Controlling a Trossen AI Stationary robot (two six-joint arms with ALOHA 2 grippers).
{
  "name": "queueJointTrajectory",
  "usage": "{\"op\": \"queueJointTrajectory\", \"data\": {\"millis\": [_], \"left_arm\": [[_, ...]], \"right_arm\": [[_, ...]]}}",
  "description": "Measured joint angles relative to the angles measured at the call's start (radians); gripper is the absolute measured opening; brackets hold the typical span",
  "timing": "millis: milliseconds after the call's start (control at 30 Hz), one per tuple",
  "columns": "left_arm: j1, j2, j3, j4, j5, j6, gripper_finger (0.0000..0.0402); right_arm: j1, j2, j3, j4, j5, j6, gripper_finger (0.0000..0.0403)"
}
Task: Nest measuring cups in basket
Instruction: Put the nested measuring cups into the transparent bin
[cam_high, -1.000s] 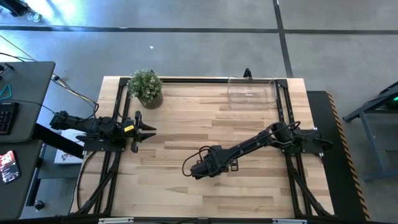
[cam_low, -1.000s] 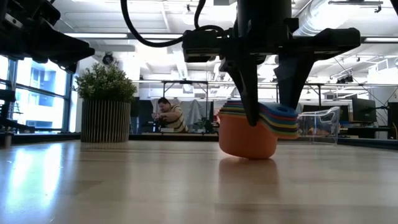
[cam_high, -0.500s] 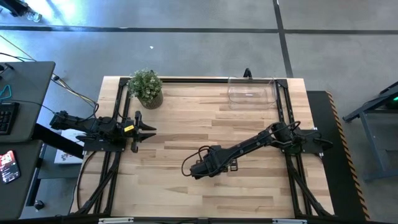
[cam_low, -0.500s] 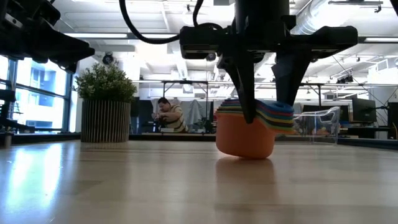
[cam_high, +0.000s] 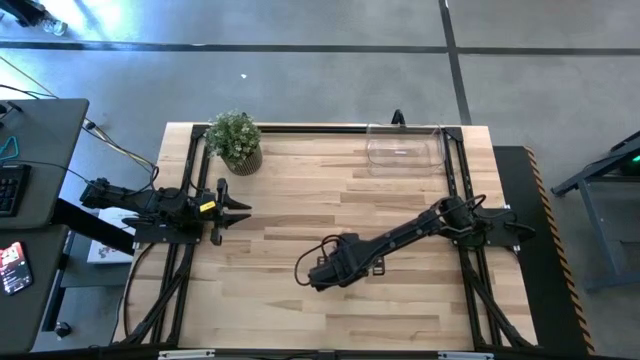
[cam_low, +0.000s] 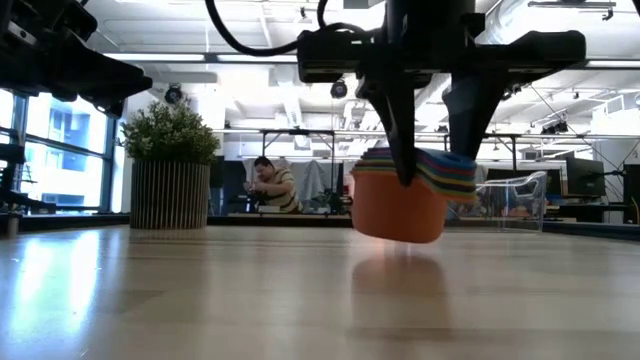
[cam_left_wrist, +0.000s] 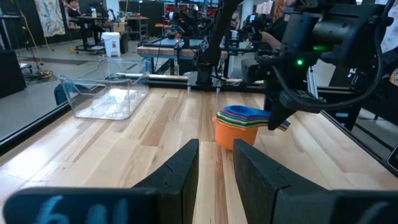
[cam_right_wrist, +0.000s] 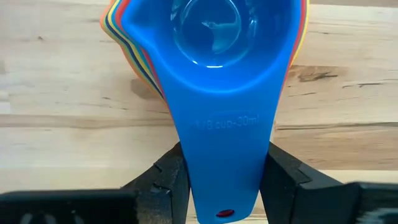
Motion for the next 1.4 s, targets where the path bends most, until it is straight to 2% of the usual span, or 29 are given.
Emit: {"op": "queueJointTrajectory", "data": {"millis": [600, 1000, 1400], "left_arm": [[0.0, 0.0, 0.0, 0.0, 0.0, 0.0, 0.009], [0.0, 0.0, 0.0, 0.0, 0.0, 0.0, 0.009], [0.0, 0.0, 0.0, 0.0, 0.0, 0.0, 0.009]], "right_arm": [[-0.014, -0.003, 0.013, -0.001, 0.038, 0.004, 0.0128], [-0.054, -0.005, 0.102, -0.153, 0.051, -0.037, 0.0128], [-0.146, -0.157, 0.077, -0.293, 0.117, -0.224, 0.0128]]}}
